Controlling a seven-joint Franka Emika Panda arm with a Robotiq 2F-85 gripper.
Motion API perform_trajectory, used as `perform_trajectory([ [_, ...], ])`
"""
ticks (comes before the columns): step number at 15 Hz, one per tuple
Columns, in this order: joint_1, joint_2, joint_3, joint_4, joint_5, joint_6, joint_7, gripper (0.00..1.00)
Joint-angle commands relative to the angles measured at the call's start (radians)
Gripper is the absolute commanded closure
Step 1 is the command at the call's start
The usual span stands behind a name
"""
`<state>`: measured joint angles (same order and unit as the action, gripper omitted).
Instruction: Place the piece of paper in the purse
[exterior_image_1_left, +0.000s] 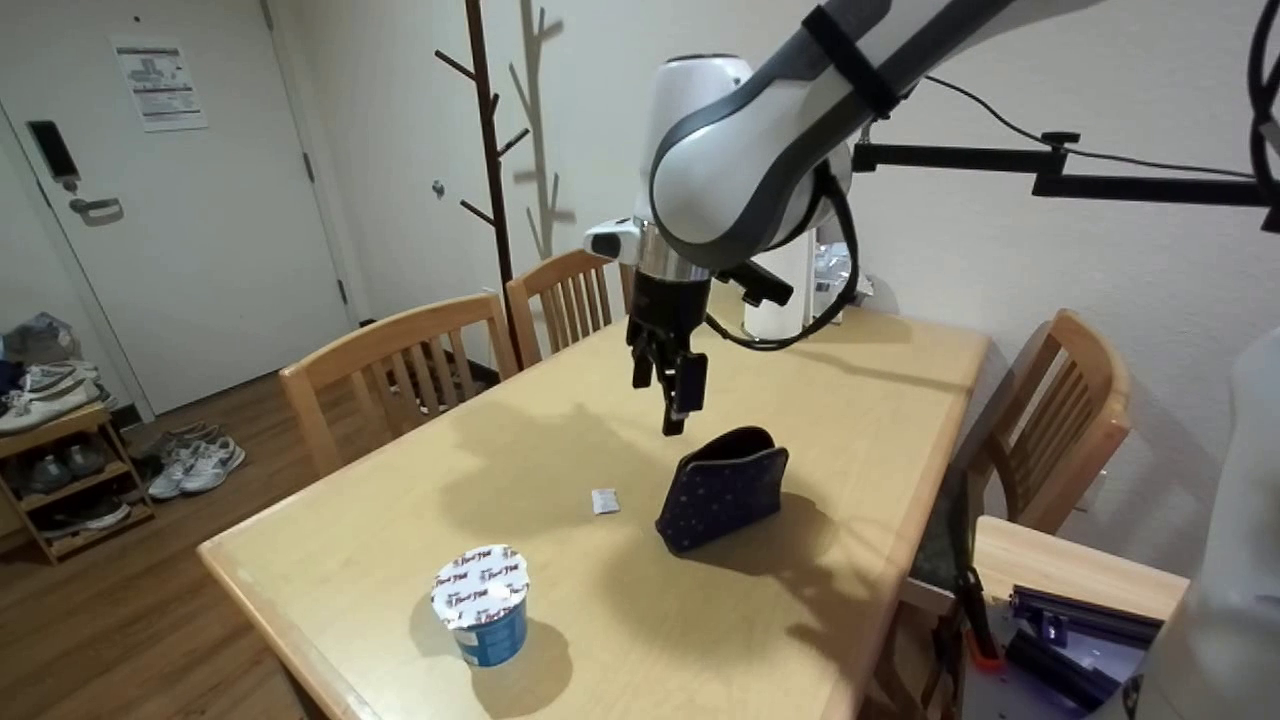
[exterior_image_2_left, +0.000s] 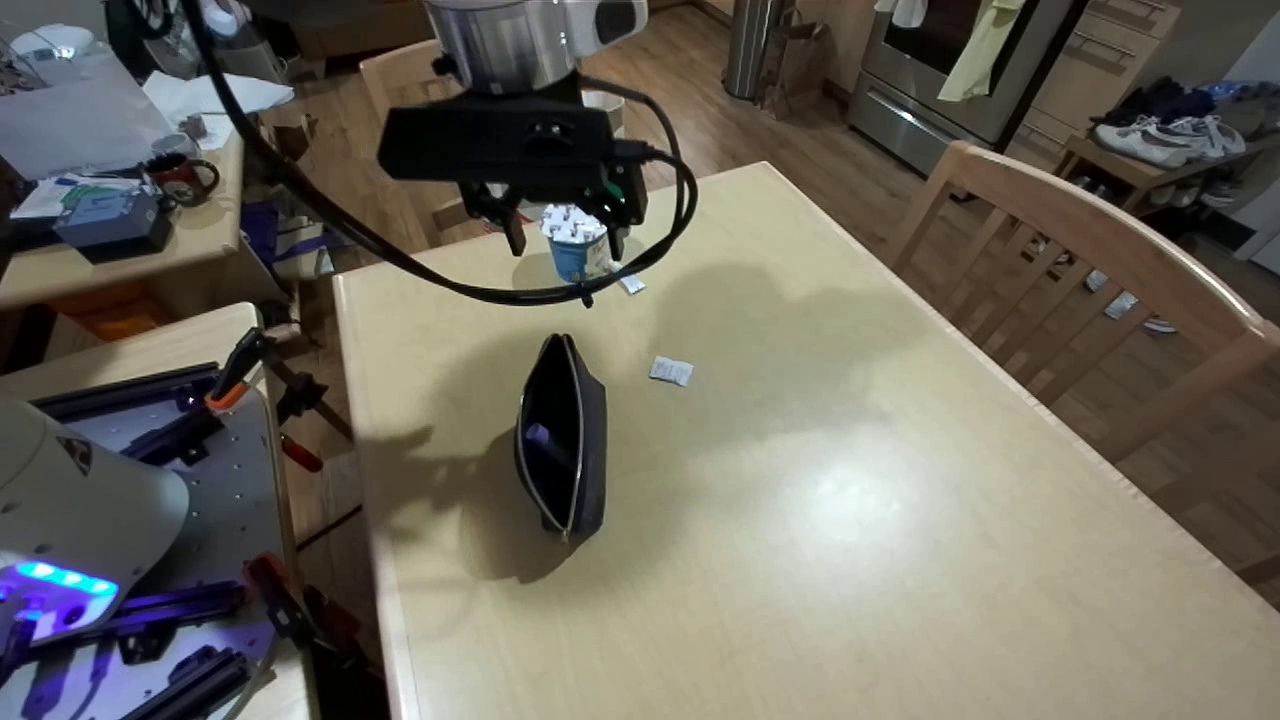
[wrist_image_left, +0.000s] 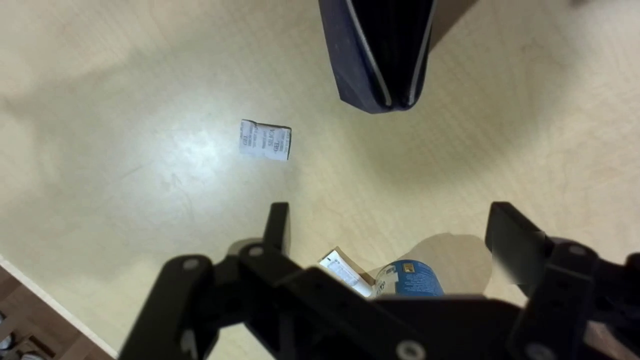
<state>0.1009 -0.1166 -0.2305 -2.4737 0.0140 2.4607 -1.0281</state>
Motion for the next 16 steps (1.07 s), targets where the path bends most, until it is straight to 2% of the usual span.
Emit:
perform_trajectory([
  [1, -0.064, 0.134, 0.047, 0.096, -0.009, 0.009, -0.028, 0.0],
  [4, -0.098, 0.242, 0.077, 0.171, -0.001, 0.016, -0.071, 0.0],
  [8, -0.142, 0.377, 0.15, 0.255, 0.006, 0.049, -0.163, 0.0],
  [11, -0.191, 0.426, 0.221, 0.281, 0.086, 0.088, -0.215, 0.0],
  [13, -0.197, 0.449, 0.227, 0.291, 0.065, 0.108, -0.143, 0.0],
  [16, -0.168, 0.45, 0.167, 0.265, -0.028, 0.178, 0.069, 0.0],
])
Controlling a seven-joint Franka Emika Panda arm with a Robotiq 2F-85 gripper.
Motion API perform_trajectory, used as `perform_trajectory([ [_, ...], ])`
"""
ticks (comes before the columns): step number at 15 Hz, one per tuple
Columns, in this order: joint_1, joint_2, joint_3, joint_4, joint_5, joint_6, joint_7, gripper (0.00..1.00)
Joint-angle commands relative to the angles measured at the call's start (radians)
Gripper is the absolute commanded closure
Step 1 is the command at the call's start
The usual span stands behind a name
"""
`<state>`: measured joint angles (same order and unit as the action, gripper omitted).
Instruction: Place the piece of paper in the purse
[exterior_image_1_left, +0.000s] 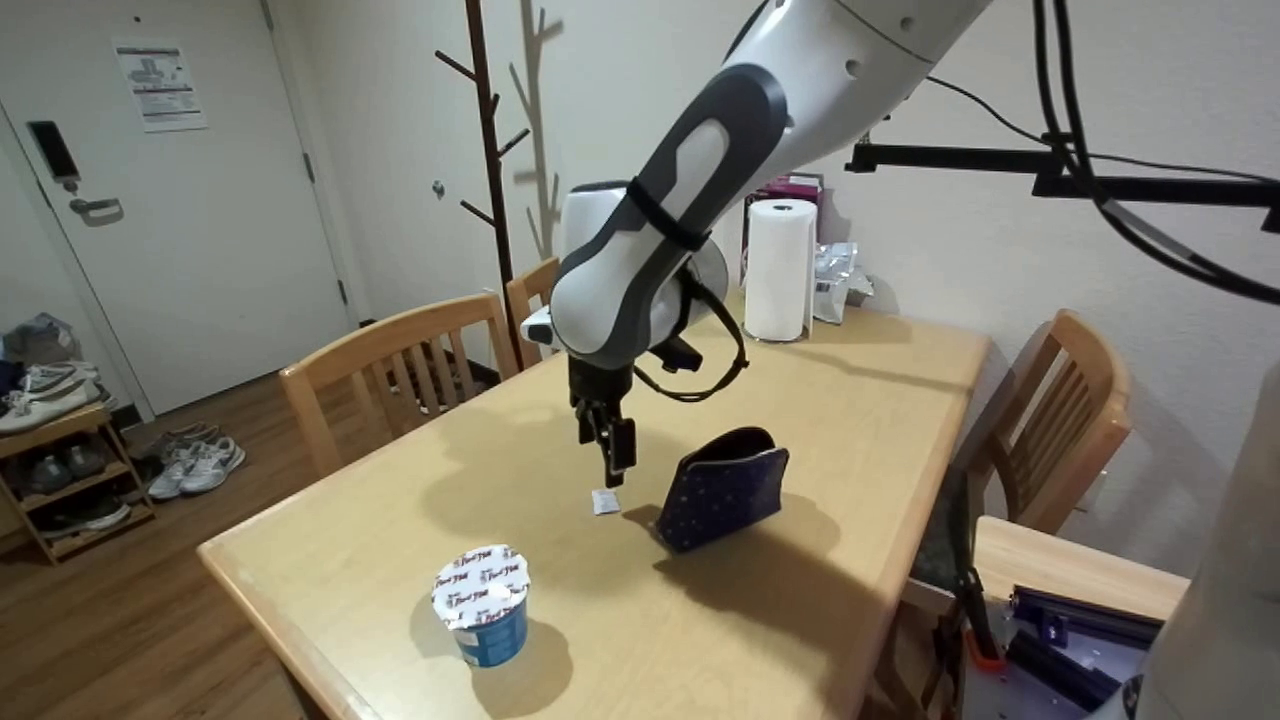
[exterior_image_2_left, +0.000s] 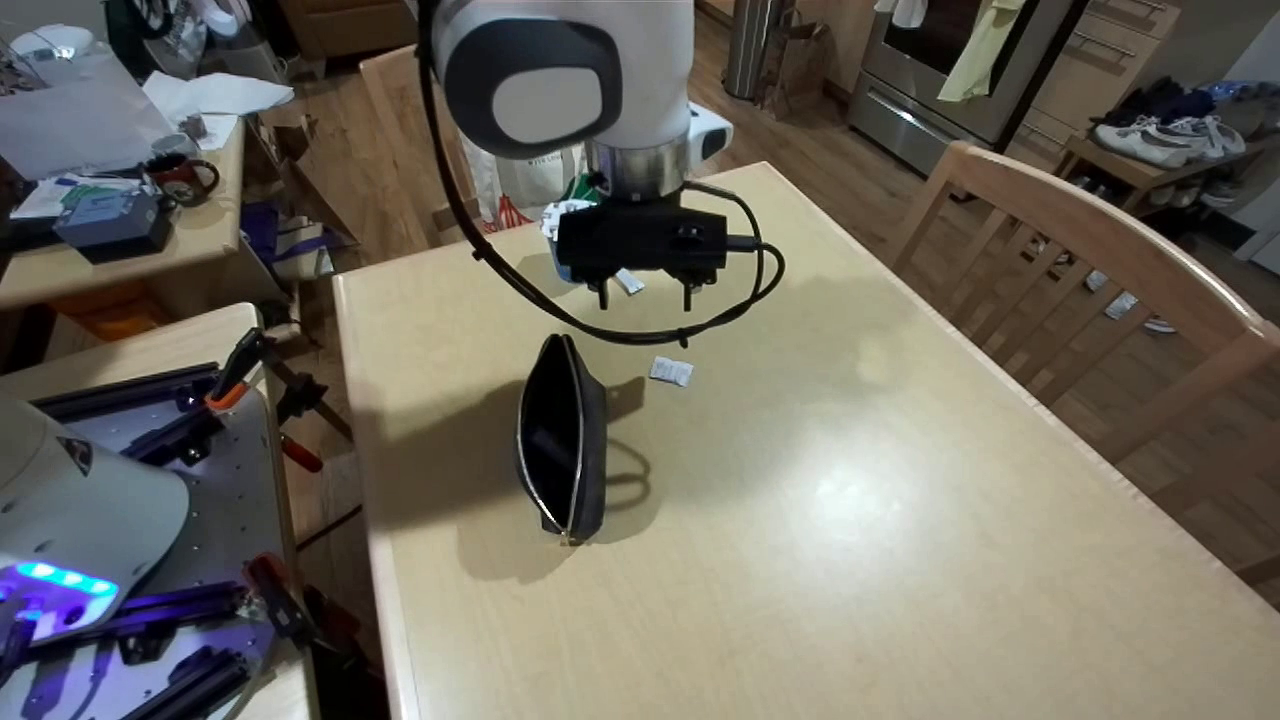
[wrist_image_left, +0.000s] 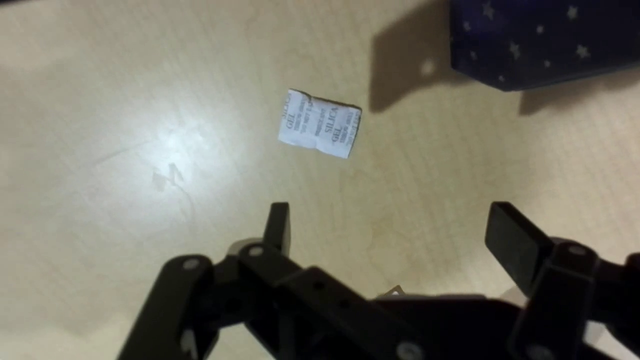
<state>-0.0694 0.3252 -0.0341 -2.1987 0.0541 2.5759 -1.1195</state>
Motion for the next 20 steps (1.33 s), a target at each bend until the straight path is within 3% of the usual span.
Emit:
perform_trajectory([
  [1, 0.005, 0.014, -0.043, -0.01, -0.094, 0.073, 0.224, 0.0],
  [2, 0.001, 0.02, -0.048, -0.006, -0.115, 0.068, 0.27, 0.0],
  [3, -0.033, 0.009, -0.002, -0.001, -0.093, 0.035, 0.19, 0.0],
  [6, -0.042, 0.012, 0.004, -0.001, -0.101, 0.035, 0.203, 0.0],
  [12, -0.025, 0.087, -0.032, 0.017, -0.166, 0.053, 0.379, 0.0],
  [15, -0.071, 0.128, 0.015, 0.015, -0.132, 0.101, 0.324, 0.0],
  [20, -0.085, 0.17, 0.048, 0.044, -0.156, 0.139, 0.327, 0.0],
])
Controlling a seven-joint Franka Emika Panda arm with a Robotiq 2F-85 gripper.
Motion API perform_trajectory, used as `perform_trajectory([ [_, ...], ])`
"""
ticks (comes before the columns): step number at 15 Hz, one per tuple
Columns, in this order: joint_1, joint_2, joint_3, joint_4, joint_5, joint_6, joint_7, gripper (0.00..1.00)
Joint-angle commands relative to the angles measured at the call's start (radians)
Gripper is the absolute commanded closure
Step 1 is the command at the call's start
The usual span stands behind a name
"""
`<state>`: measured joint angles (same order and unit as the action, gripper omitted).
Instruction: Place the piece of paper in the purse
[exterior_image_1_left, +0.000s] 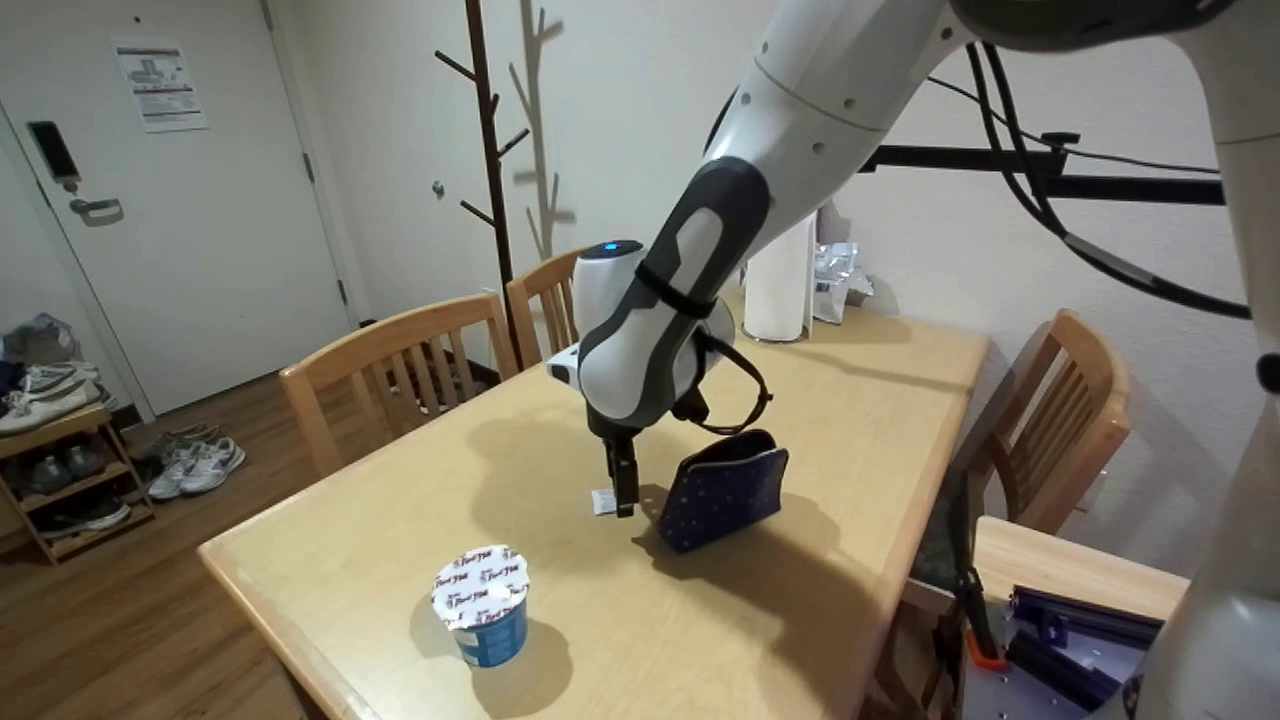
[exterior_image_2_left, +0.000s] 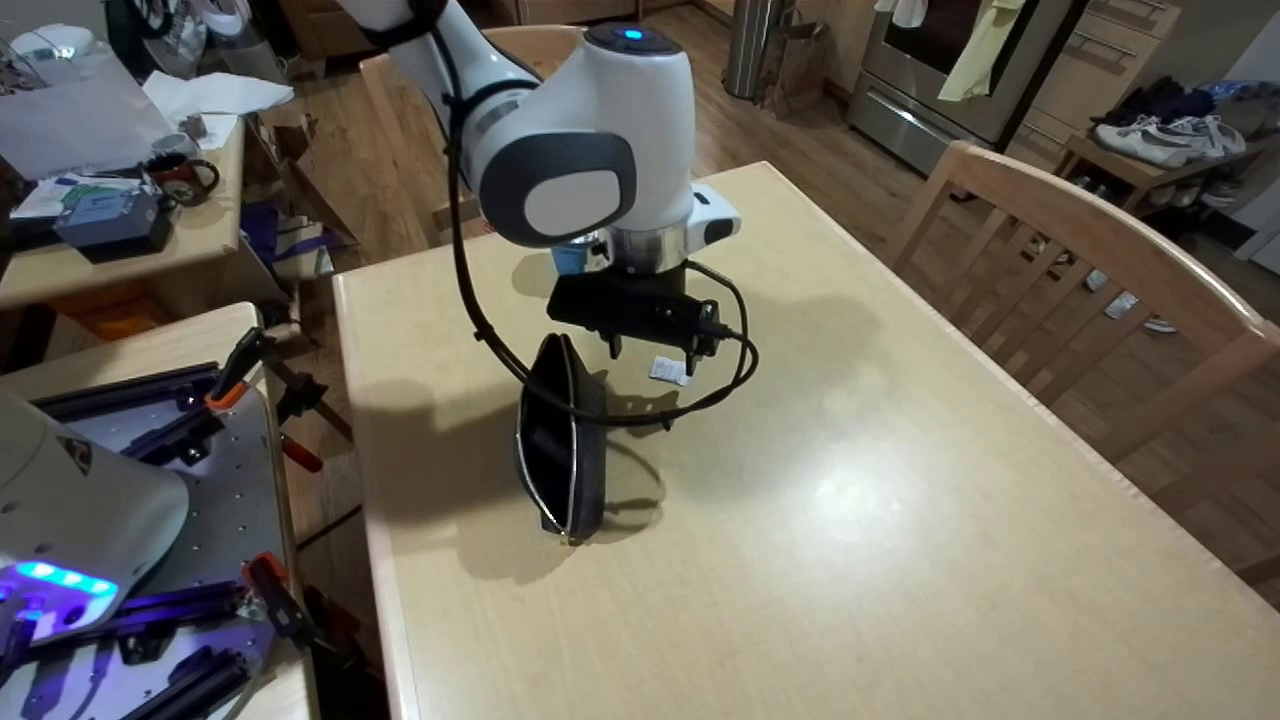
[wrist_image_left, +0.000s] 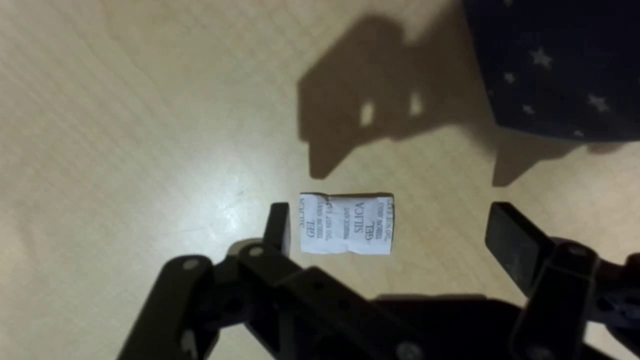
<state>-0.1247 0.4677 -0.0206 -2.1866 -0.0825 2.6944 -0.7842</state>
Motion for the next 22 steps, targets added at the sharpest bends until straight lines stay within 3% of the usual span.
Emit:
perform_trajectory([
  [1, -0.033, 0.036, 0.043, 0.042, -0.018, 0.017, -0.012, 0.0],
  [12, -0.075, 0.111, 0.057, 0.099, -0.03, 0.026, -0.034, 0.0],
  [13, -0.079, 0.115, 0.06, 0.102, -0.031, 0.028, -0.038, 0.25],
  [14, -0.081, 0.119, 0.06, 0.106, -0.034, 0.028, -0.04, 0.26],
  [22, -0.082, 0.124, 0.066, 0.118, -0.036, 0.034, -0.05, 0.79],
])
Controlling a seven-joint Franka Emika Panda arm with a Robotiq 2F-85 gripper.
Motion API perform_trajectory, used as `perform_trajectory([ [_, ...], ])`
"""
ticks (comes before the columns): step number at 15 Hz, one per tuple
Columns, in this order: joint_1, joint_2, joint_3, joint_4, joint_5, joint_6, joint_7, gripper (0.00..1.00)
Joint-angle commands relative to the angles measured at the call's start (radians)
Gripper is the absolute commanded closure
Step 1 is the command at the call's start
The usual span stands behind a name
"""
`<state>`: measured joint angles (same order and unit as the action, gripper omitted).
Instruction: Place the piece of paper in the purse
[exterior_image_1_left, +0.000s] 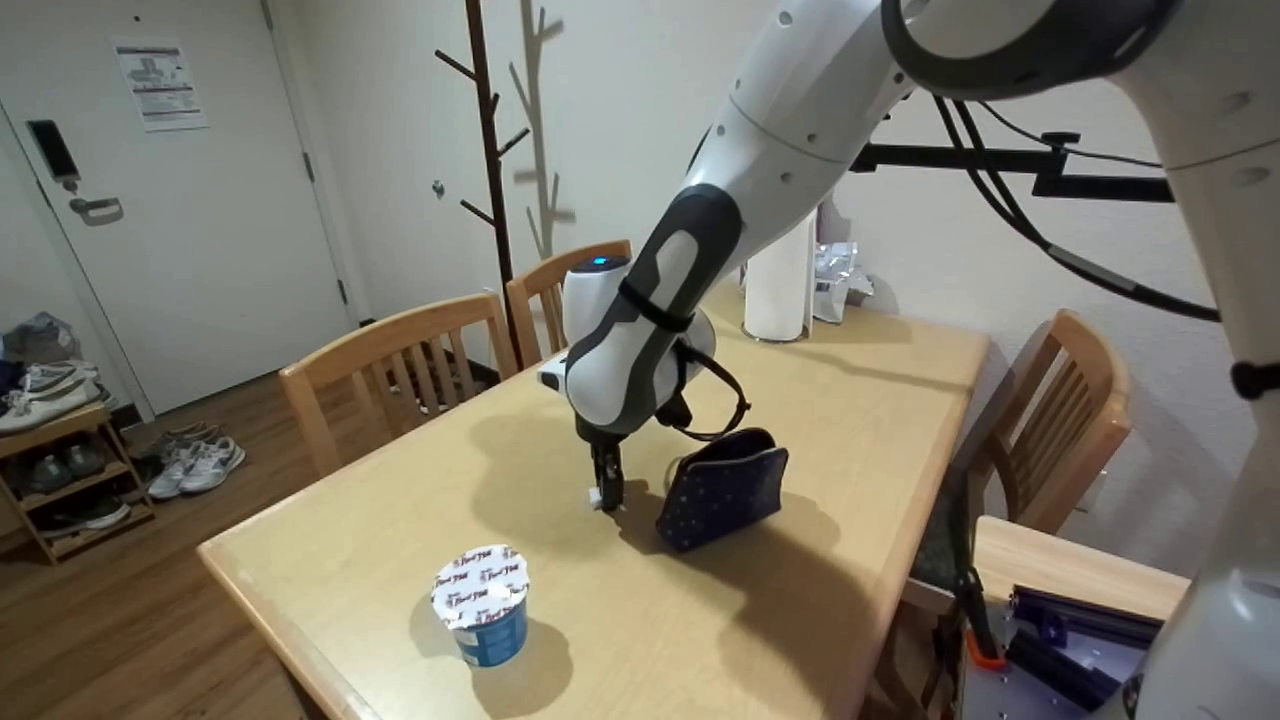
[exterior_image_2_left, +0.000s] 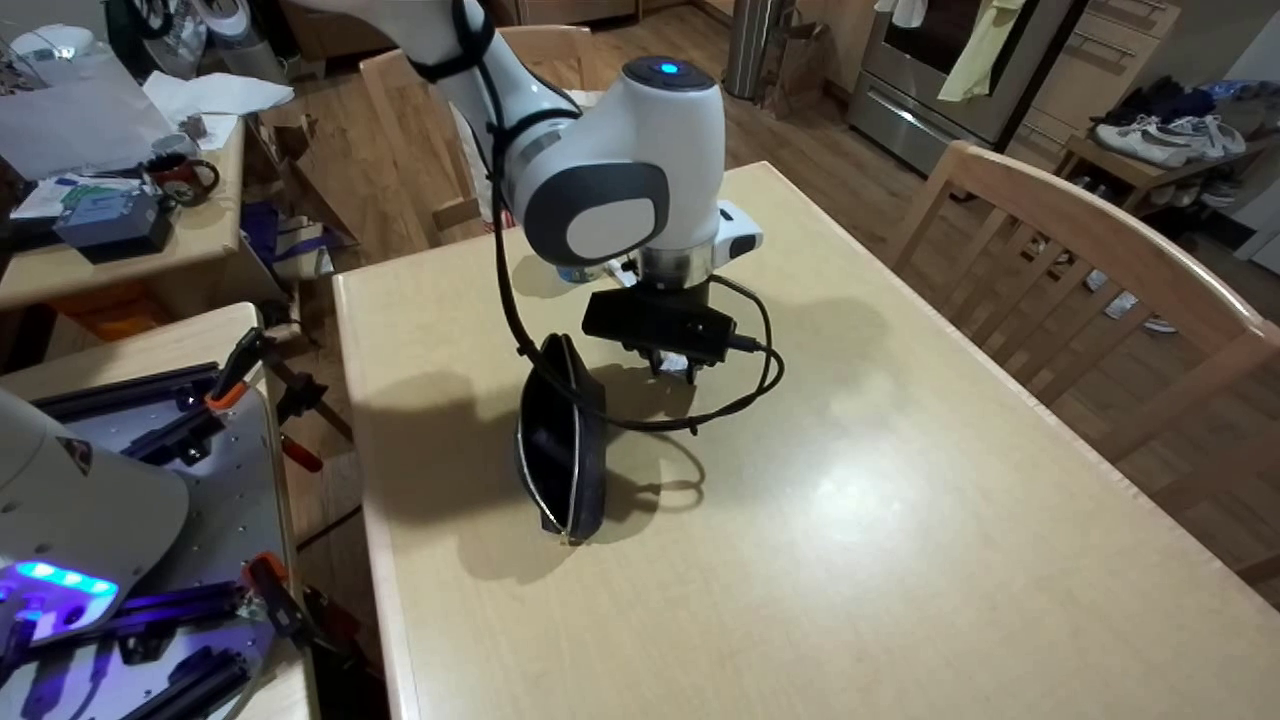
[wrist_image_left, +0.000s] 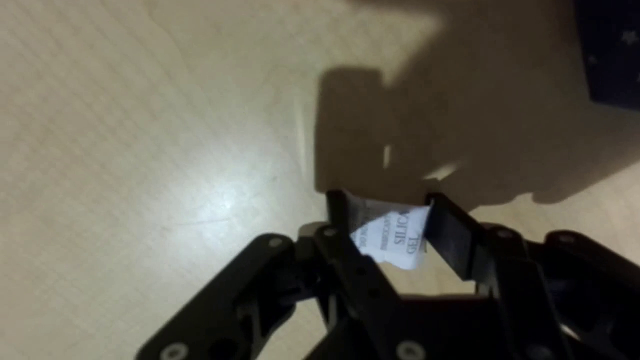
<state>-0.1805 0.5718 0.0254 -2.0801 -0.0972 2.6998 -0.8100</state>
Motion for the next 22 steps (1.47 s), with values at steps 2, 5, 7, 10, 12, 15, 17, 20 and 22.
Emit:
perform_trajectory([
  [2, -0.026, 0.012, 0.021, 0.006, -0.021, 0.03, -0.026, 0.92],
  [5, -0.013, -0.071, 0.012, -0.054, -0.03, 0.029, -0.009, 0.98],
  [7, 0.015, -0.143, -0.017, -0.109, -0.058, 0.037, 0.026, 0.95],
  [10, 0.056, -0.26, -0.063, -0.197, -0.127, 0.035, 0.084, 0.95],
  [12, 0.078, -0.351, -0.087, -0.273, -0.175, 0.031, 0.135, 0.95],
  [15, 0.091, -0.487, -0.094, -0.388, -0.216, 0.007, 0.196, 0.95],
  [17, 0.095, -0.579, -0.094, -0.469, -0.234, -0.009, 0.238, 0.95],
  [20, 0.094, -0.726, -0.093, -0.598, -0.276, -0.036, 0.349, 0.95],
  [22, 0.087, -0.806, -0.082, -0.663, -0.302, -0.067, 0.43, 0.95],
])
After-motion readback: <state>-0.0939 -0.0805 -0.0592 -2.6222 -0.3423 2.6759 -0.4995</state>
